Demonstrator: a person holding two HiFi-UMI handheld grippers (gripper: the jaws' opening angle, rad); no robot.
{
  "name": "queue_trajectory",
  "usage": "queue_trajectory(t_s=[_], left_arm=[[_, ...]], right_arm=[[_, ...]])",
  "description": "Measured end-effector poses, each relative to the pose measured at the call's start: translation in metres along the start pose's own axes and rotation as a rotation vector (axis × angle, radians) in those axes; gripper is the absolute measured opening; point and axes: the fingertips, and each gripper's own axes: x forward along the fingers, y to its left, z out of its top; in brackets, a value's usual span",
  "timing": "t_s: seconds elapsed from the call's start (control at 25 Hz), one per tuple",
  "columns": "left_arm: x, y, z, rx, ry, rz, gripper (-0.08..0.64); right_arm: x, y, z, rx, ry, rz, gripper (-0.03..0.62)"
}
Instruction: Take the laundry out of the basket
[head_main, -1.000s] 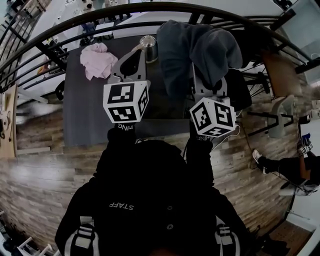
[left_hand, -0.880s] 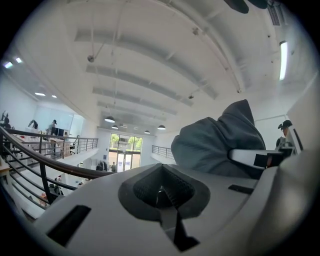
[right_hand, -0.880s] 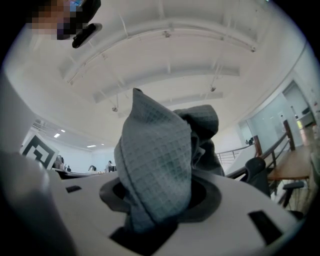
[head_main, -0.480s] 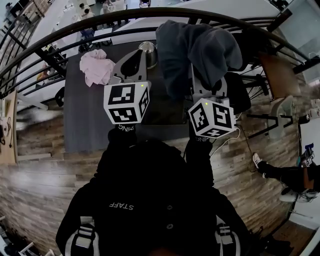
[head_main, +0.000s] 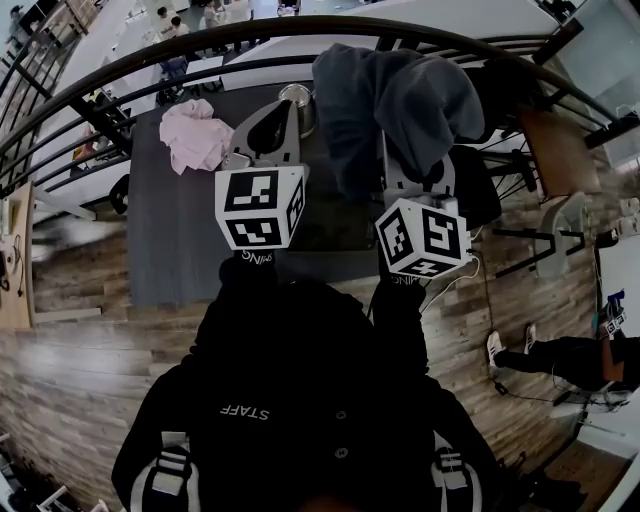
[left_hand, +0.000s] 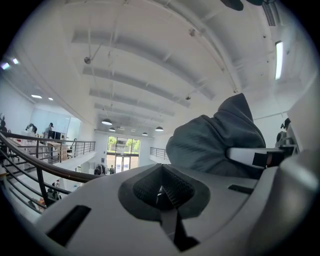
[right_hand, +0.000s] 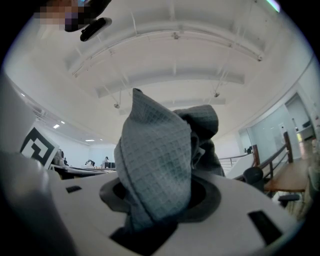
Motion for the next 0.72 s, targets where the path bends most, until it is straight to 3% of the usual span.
queue_trajectory(t_s=[0.72], left_arm=[[-0.0017, -0.0074, -0.0061, 0.012, 0.005, -0.011, 0.002]], right_arm=[[-0.0052, 0.0030, -0.0034, -0.034, 0.018, 0.012, 0.218]])
